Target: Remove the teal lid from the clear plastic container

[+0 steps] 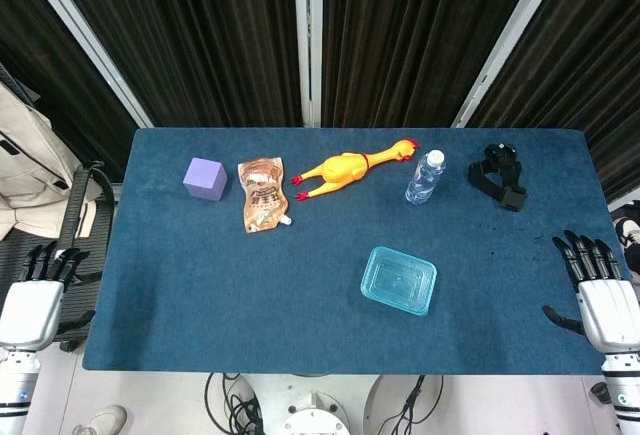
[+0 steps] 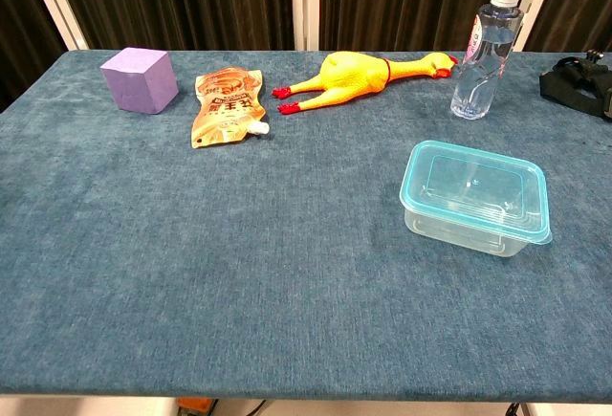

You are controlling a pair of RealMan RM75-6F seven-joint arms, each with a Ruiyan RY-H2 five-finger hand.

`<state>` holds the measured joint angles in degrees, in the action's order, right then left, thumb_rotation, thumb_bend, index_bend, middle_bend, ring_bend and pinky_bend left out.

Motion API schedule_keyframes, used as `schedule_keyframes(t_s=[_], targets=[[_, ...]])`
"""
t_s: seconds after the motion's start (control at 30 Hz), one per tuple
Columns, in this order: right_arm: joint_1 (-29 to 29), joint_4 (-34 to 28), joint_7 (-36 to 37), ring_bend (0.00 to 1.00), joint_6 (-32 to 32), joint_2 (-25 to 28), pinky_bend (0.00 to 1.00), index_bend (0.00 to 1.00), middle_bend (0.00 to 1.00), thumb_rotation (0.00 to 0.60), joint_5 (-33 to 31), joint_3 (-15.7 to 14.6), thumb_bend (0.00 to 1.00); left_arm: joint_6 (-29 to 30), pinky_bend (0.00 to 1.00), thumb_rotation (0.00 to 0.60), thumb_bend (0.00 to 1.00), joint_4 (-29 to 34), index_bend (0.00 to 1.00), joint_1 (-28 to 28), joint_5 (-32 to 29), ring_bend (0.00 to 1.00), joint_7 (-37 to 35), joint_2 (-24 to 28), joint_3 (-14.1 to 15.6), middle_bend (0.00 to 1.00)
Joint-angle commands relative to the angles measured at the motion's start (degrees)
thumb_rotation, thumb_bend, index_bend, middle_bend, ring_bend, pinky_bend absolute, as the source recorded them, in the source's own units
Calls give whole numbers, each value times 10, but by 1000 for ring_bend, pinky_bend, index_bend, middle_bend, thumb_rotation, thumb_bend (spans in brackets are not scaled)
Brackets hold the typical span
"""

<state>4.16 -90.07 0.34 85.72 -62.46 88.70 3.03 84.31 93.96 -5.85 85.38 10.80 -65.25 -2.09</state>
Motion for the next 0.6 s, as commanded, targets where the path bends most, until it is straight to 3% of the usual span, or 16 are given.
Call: schedule_keyframes(t_s=[0.03,0.4,0.6], targets=[[1,0,2,0,-1,-3,0,0,0,600,0,0,0,0,9,600,13,-2,180,-2,4,0,5,-3,0,138],[11,1,25,0,-16,-11,0,0,0,600,29,-17,0,-3,12,600,12,7,181,-7,6,0,10,-4,0,138],[35,-7,44,0,-57,-20,0,0,0,600,46,-29,0,-1,13,600,13,11,180,-8,20,0,5,-2,5,138]])
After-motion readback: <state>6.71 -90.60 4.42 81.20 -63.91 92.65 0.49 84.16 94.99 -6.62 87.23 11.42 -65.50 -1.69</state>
